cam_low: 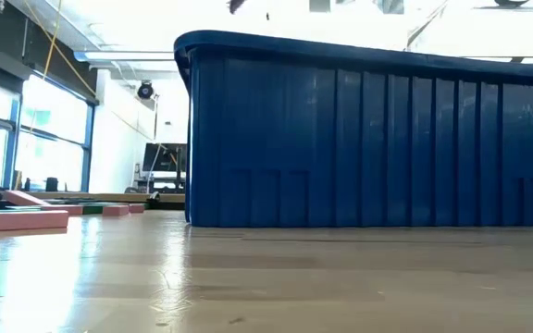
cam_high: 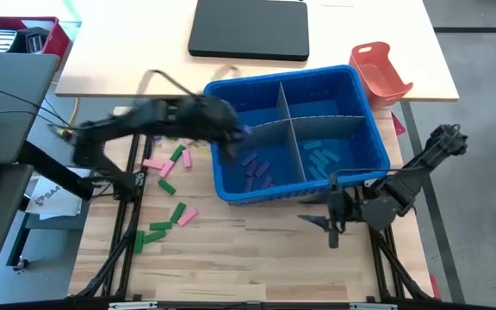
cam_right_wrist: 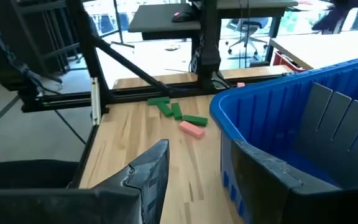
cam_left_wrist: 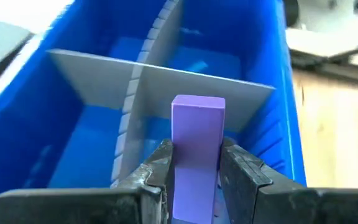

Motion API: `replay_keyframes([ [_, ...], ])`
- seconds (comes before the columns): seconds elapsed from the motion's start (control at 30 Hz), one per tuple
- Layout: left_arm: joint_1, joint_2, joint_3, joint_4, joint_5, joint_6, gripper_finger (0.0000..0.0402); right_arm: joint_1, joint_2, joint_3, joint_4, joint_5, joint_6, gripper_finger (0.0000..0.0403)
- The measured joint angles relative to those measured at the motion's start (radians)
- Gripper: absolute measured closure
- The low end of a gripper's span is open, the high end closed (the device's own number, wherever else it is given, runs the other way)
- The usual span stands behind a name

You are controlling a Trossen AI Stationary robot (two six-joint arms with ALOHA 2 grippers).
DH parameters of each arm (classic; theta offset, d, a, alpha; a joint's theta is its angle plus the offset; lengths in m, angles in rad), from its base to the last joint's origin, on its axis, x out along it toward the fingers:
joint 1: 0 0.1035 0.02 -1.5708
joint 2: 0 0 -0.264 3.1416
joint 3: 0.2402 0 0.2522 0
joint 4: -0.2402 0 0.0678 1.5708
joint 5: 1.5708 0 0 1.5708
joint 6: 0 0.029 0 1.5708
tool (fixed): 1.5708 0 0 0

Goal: Sort blocks
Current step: Put the purple block into the blue bin with the other purple block

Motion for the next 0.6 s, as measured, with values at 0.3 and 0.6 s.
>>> replay_keyframes([
  [0.3,-0.002,0.404,0.298,-0.192,0.103,0.371,0.0318,0.049,0.002,0.000,-0.028,0.004,0.000,0.0234],
  [0.6,0.038,0.526,0.312,-0.232,0.114,0.901,0.0318,0.055,0.044,0.000,-0.039,0.006,0.000,0.0234],
])
